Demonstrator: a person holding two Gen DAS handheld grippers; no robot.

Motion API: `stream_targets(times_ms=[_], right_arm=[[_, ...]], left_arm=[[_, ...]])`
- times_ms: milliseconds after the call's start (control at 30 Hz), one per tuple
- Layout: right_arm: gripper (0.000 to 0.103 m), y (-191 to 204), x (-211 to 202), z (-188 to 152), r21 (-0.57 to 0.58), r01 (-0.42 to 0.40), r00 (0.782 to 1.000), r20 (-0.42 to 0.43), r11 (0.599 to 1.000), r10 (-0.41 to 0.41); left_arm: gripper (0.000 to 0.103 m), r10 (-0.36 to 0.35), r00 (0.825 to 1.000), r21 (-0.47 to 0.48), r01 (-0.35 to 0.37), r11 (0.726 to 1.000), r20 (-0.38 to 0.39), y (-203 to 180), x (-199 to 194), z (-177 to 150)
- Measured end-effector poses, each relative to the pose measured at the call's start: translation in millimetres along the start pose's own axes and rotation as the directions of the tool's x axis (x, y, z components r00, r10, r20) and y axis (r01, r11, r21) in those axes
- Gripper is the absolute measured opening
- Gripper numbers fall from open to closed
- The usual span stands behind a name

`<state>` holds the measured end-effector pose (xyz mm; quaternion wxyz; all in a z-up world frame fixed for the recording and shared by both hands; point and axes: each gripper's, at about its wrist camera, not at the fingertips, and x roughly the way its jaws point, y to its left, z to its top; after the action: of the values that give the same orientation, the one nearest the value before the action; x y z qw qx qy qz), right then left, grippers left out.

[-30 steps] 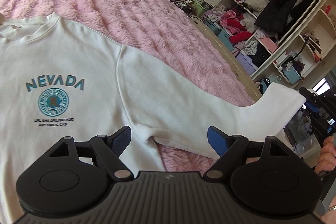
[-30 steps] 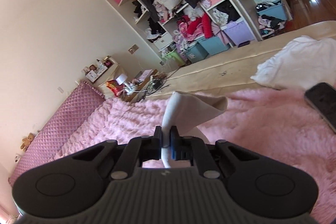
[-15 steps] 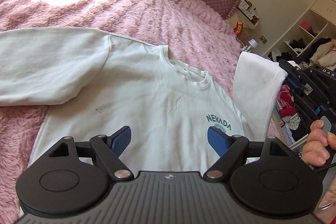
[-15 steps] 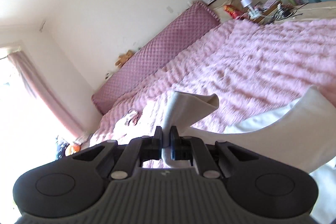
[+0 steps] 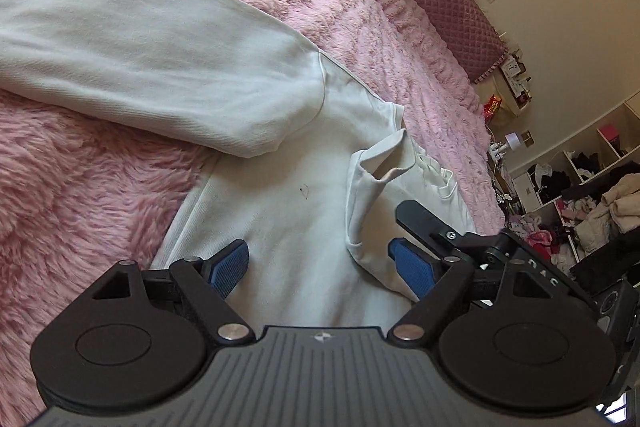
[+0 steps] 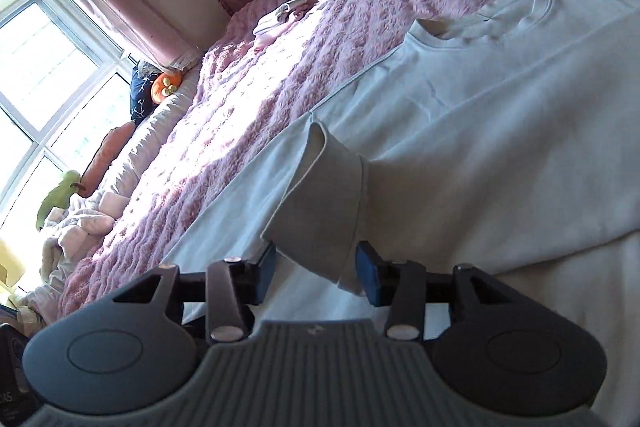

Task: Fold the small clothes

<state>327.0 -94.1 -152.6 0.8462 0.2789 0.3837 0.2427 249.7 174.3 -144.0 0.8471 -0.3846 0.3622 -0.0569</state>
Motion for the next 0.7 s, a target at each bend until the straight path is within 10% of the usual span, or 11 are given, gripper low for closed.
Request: stream_targets(times_ms=[200,433,533,700], right_arm=[[0.054,-44.0,-96.2,28.0,-0.03,0.222,0.956,0.204,0.975,-0.211],[0.054,-99.7,-145.5,27.3,-0.272,0.732,0.68,0.329,0.624,-0.655],[0.054,-120.0,-154.0,19.3,-0.314,0.772,0.634,0.312,0.553,-0.708],[0.053,-133.7,-154.6,7.1,-0.363,0.778,0.619,0.299,0.513,-0.726]], left_arm=[[0.097,0.085,0.996,0.085,-0.085,0.993,0.01,-15.0,32.9,-3.1],[0.097,0.046,0.999,0.042,-0.047,0.998,0.027,-17.5,46.6,2.8],[0.097,0.028,1.0,0.025,-0.028,0.999,0.014,-12.9,59.8,16.7],[0.097,-0.056,0.998,-0.033,0.056,0.998,0.0,-3.3,81.8,39.0]])
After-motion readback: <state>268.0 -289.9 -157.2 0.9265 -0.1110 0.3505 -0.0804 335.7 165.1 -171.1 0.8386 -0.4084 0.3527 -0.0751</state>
